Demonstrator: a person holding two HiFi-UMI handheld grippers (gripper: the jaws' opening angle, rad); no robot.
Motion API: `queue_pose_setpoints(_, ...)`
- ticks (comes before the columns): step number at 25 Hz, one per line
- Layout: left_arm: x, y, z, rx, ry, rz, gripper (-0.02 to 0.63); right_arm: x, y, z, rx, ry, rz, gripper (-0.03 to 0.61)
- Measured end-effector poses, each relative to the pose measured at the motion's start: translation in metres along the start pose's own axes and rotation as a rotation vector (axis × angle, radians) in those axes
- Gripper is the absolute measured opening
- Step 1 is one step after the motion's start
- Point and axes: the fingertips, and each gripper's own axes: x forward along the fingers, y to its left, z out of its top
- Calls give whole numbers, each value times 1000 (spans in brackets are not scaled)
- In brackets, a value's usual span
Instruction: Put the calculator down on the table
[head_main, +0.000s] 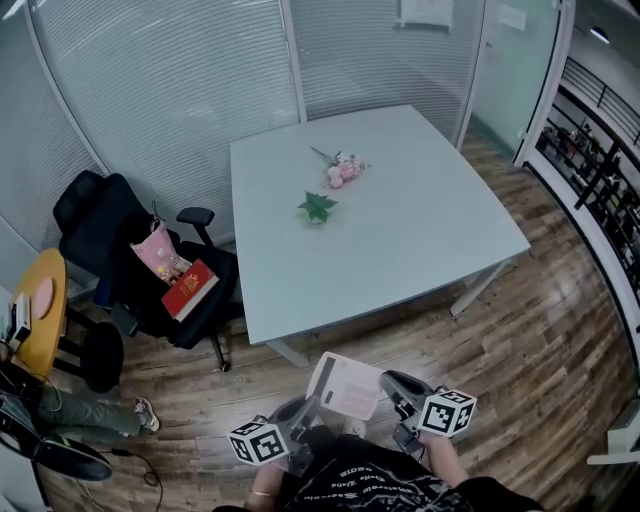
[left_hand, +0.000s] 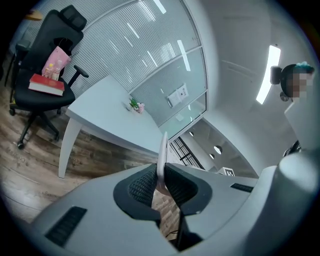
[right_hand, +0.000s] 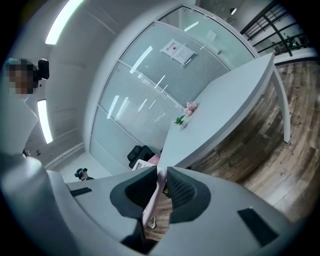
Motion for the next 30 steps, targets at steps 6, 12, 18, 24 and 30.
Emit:
queue_pose_setpoints(6, 22, 6, 12, 11, 41, -19, 63, 7, -16, 12, 13, -26, -18, 69)
queue_pose_setpoints(12, 61, 5, 33, 31, 99, -70, 63, 12, -32, 45, 34, -90, -63, 69)
queue_pose_setpoints(18, 112, 19, 75, 48, 150, -112, 63, 41, -55, 90, 58, -127, -107, 69)
queue_pose_setpoints(24, 163, 44, 126, 38, 182, -153, 63, 86, -78, 135, 71, -152, -151, 69)
queue_pose_setpoints(30, 188, 64, 179, 79, 199, -183, 63, 131, -79, 168, 73, -157, -174, 69)
